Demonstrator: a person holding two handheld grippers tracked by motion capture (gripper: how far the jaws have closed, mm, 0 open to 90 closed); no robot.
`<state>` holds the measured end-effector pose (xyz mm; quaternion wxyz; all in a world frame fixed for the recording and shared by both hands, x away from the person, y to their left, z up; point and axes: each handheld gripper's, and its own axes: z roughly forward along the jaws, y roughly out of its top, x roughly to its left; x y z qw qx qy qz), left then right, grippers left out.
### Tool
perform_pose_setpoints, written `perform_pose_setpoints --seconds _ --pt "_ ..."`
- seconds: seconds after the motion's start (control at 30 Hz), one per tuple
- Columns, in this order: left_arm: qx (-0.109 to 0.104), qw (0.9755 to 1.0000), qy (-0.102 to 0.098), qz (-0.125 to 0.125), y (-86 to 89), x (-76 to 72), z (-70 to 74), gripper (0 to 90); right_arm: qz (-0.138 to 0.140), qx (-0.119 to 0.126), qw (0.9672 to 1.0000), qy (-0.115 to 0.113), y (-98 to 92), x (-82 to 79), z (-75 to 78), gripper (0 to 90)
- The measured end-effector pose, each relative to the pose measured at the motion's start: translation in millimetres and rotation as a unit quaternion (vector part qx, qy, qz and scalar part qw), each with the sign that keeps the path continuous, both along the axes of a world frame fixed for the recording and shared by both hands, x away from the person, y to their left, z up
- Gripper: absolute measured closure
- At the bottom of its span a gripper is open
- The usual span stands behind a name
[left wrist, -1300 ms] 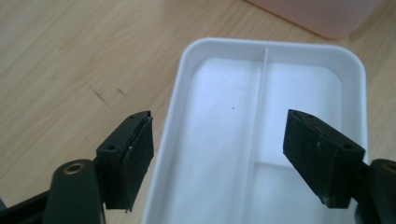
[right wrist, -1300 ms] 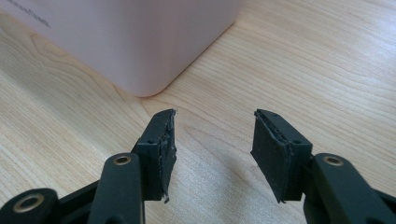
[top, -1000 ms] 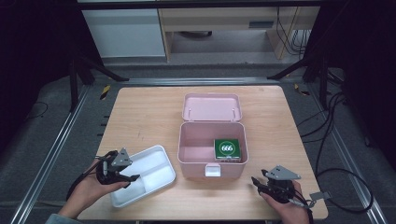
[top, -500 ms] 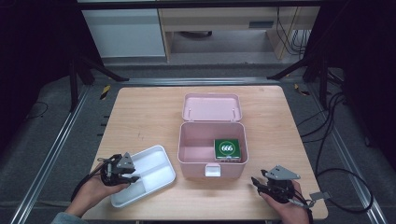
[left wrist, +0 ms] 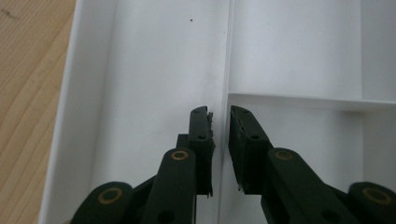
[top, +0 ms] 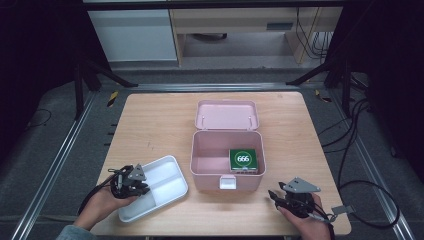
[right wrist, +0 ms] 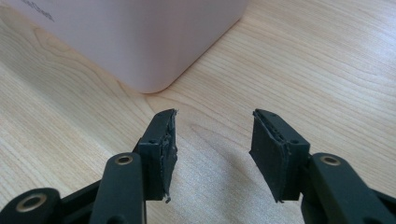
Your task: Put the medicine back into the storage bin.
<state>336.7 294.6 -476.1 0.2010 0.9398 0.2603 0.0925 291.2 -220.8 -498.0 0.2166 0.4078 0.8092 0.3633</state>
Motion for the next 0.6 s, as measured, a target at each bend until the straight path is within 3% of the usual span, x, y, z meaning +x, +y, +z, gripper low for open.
perform_pose_setpoints --seconds 0.2,0.33,0.6 --pt "0.002 0.9999 0.004 -0.010 -1.4 1.6 0.4 87.1 0.000 0.001 1.0000 0.001 0.4 0.1 -0.4 50.2" --pt "-0.011 0.9999 0.008 -0.010 -0.1 1.9 0.6 88.7 -0.001 0.001 1.0000 0.002 0.3 0.1 -0.6 50.1" --pt "-0.014 0.9997 -0.008 -0.019 3.3 1.4 7.8 89.4 0.001 0.000 1.0000 0.004 1.7 0.2 -1.6 49.9"
